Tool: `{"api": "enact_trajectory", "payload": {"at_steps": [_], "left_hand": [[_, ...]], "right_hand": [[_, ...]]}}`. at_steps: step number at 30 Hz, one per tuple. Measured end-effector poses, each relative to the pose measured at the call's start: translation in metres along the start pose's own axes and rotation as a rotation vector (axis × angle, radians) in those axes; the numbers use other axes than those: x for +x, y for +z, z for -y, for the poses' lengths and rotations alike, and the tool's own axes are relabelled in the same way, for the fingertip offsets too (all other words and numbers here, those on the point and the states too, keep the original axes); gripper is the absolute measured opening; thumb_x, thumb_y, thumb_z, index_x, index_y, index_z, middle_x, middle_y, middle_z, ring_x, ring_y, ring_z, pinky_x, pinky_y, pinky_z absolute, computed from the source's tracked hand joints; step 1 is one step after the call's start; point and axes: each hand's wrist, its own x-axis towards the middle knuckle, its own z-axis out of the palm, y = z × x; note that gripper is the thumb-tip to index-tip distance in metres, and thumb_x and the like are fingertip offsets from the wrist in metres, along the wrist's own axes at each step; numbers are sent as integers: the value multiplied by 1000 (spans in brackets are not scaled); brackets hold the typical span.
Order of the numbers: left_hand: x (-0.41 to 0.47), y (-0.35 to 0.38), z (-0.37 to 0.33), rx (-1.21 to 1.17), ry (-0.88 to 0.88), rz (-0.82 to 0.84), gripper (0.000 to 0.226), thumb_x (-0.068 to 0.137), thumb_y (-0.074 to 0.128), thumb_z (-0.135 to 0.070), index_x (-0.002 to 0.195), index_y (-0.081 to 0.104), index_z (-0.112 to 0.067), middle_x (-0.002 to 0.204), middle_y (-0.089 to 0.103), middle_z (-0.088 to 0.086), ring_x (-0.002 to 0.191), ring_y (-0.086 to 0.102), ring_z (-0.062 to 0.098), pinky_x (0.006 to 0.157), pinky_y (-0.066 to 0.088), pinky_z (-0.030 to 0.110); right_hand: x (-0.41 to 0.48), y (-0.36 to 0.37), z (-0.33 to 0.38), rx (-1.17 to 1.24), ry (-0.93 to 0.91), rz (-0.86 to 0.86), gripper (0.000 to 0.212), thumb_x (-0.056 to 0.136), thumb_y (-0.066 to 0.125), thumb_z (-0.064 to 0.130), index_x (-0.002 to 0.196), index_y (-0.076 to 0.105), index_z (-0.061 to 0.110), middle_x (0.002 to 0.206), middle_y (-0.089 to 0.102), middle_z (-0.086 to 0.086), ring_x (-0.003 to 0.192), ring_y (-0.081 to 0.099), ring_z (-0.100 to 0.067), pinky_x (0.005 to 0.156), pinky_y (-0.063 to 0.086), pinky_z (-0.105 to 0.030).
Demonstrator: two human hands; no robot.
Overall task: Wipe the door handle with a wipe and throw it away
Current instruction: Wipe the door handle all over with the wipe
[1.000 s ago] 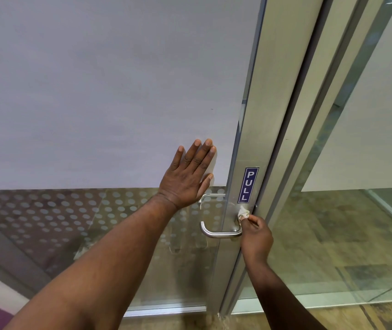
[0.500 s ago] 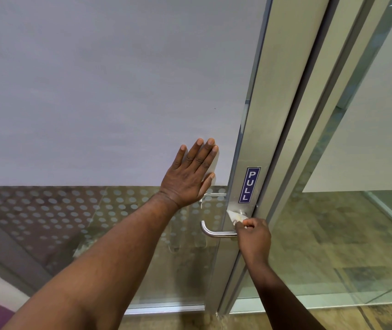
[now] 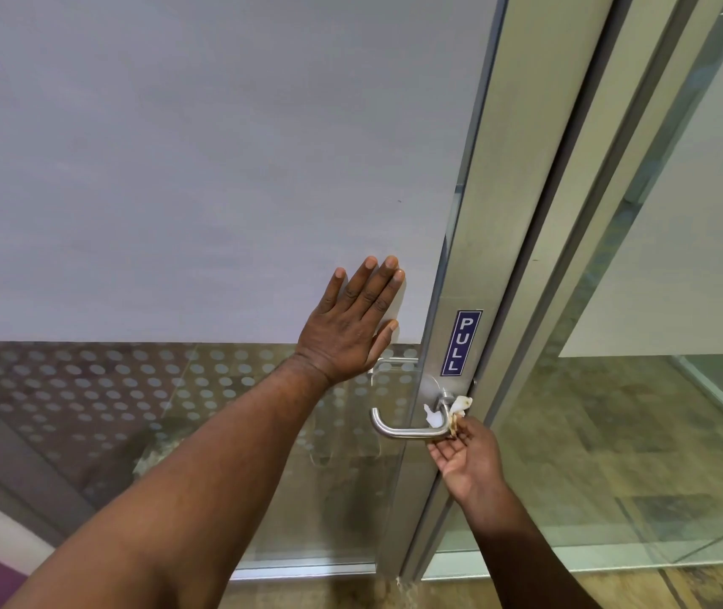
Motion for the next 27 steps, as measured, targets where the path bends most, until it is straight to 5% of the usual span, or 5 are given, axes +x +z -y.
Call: {"api": "enact_trajectory", "payload": {"at_steps": [9,15,27], "left_hand": [[0,1,0,1,-1,8,73,104,31,-46,161,-1,-13,168,-18,4,156,-15,23,125,-8,46],[0,0,0,0,0,9,74,104,33,-45,161,-1,-13,168,-18,5,156,-15,23,126,-9,45],[0,2,0,5,1,-5,73,104,35,-45,162,4,-13,169,-12,5,157,-10,23,127,-8,46]], "right_hand": [[-10,-27,-25,-5,-19,125,6,83,60,1,89,63,3,84,67,-14,86,68,-26,87,52,-38],[-18,-17,-46,18,8,250,36,74,65,-6,109,61,2,94,71,-18,84,71,-26,101,50,-43],[-26,29,-80,104,78,329,31,74,57,-15,105,63,-12,98,73,-26,97,70,-33,91,57,-45]]}}
